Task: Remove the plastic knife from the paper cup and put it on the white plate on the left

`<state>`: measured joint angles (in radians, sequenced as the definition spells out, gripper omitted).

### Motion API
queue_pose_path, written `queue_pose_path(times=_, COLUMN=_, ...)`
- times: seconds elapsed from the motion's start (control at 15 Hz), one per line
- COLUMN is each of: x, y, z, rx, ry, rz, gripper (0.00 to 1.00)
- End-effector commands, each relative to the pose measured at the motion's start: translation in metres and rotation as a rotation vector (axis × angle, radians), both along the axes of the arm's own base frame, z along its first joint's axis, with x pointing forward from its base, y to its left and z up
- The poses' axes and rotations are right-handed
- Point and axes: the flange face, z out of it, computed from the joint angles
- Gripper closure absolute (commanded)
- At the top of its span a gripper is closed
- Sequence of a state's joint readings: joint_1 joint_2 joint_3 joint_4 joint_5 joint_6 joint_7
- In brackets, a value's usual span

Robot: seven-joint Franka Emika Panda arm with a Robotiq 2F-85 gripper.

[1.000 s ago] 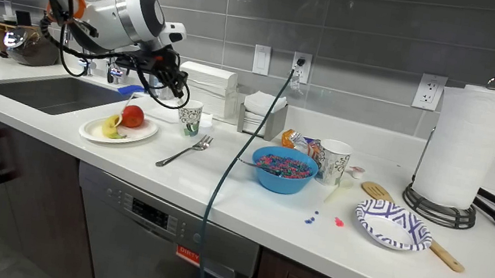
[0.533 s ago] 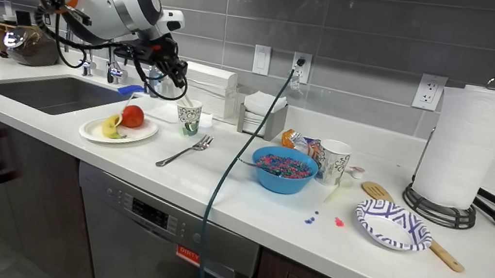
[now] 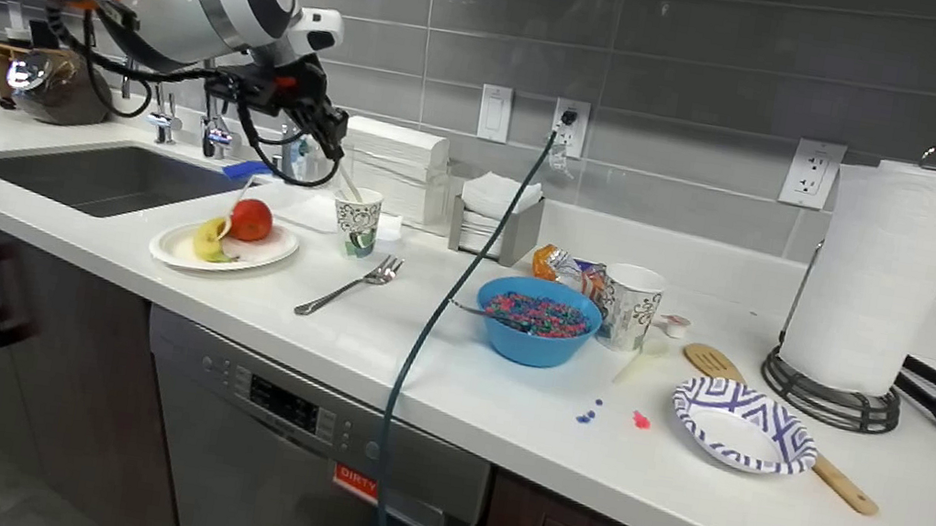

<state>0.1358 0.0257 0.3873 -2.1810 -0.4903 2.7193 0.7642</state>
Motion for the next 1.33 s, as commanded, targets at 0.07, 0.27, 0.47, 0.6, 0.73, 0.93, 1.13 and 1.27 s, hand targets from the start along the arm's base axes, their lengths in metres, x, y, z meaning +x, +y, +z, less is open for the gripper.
queue_pose_path(times=0.07, x=-0.016, y=-0.010, z=0.013, rx=0.045, ry=0.020, rz=-0.056, gripper=0.97)
queue_pose_path(times=0.27, x=-0.022, y=-0.014, z=0.024, rx=0.095, ry=0.034, rz=-0.087, gripper=0.97)
queue_pose_path(times=0.47, x=-0.026, y=-0.025, z=0.040, rx=0.141, ry=0.010, rz=-0.142, gripper=0.97)
queue_pose_path(times=0.6, x=-0.030, y=-0.032, z=0.050, rx=0.172, ry=0.006, rz=-0.164, gripper=0.97)
queue_pose_path(times=0.73, x=-0.037, y=-0.038, z=0.058, rx=0.220, ry=0.020, rz=-0.191, gripper=0.97)
queue_pose_path(times=0.93, x=-0.052, y=-0.029, z=0.051, rx=0.354, ry=0.151, rz=-0.185, gripper=0.97)
queue_pose_path(times=1.13, x=-0.069, y=-0.040, z=0.056, rx=0.511, ry=0.243, rz=-0.209, gripper=0.97)
queue_pose_path(times=1.27, x=-0.075, y=-0.057, z=0.059, rx=0.615, ry=0.310, rz=-0.237, gripper=0.97)
